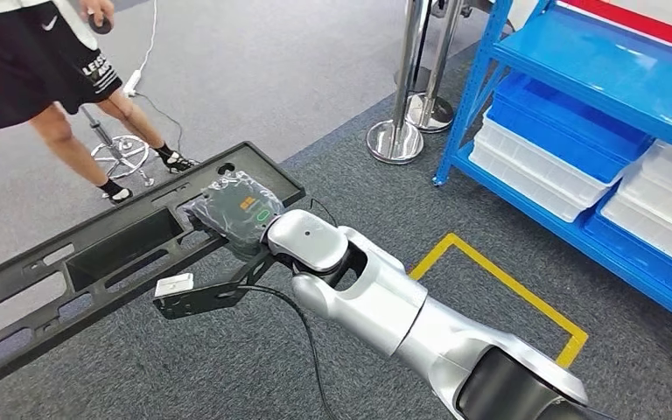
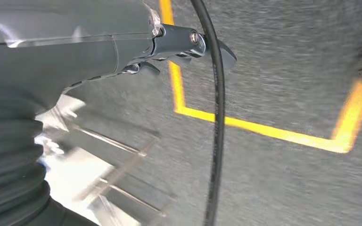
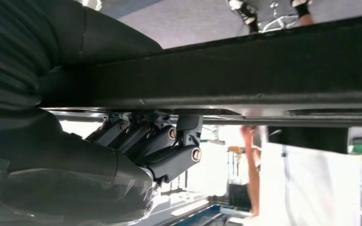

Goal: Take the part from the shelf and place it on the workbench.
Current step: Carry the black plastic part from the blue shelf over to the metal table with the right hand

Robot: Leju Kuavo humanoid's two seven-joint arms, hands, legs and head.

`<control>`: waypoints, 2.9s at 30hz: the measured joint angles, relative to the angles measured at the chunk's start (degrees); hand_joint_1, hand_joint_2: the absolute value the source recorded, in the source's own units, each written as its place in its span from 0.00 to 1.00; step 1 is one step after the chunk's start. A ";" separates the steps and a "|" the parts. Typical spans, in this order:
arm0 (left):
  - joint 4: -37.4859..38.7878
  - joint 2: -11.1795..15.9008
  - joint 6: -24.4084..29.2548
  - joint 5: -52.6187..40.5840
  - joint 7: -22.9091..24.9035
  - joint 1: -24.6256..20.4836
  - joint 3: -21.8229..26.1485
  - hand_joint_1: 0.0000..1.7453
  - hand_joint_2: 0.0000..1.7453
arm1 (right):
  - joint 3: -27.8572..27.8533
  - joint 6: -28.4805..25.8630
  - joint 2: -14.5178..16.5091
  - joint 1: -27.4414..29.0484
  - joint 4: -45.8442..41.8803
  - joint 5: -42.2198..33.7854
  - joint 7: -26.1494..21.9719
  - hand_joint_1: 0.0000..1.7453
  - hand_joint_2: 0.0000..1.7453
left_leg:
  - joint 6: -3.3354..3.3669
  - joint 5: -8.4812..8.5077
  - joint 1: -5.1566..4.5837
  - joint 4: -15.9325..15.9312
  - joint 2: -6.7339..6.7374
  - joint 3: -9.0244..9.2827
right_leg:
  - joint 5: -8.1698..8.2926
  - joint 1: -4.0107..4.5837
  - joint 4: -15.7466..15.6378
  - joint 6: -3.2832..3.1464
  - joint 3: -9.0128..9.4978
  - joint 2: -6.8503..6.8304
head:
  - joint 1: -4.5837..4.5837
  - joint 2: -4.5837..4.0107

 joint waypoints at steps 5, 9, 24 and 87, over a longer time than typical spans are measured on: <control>0.00 0.24 -0.54 -0.41 -0.74 1.35 2.88 0.00 1.00 | -0.02 -0.07 -0.43 -0.04 -0.35 -0.09 0.43 0.96 1.00 | 2.26 0.52 0.01 -1.06 -1.87 -0.14 | -1.61 -0.03 1.55 1.30 -0.41 0.65 | 0.01 0.00; 0.00 0.30 -0.65 -0.33 -0.75 1.14 3.88 0.00 1.00 | -0.03 -0.10 -1.20 0.26 -0.38 -0.16 0.48 0.96 1.00 | 3.16 1.04 -0.20 -1.30 -4.22 -0.57 | -7.93 -0.41 14.45 1.43 -6.55 5.24 | 0.02 0.00; 0.00 0.98 -2.07 6.75 -3.47 10.05 12.79 0.00 1.00 | -8.05 -1.08 -14.18 6.51 -9.50 2.67 1.58 0.96 1.00 | 0.34 -5.03 0.11 11.85 -3.47 -7.67 | 1.06 -0.28 -1.19 -0.73 0.24 5.16 | 0.01 0.00; 0.00 -0.93 -2.90 14.10 -1.81 11.72 17.58 0.00 1.00 | -15.84 5.25 -22.88 4.21 -14.56 1.51 0.29 0.96 1.00 | 1.36 -5.98 -0.56 14.68 -3.09 -8.19 | 0.97 -0.46 0.17 0.06 -1.38 3.19 | 0.01 0.00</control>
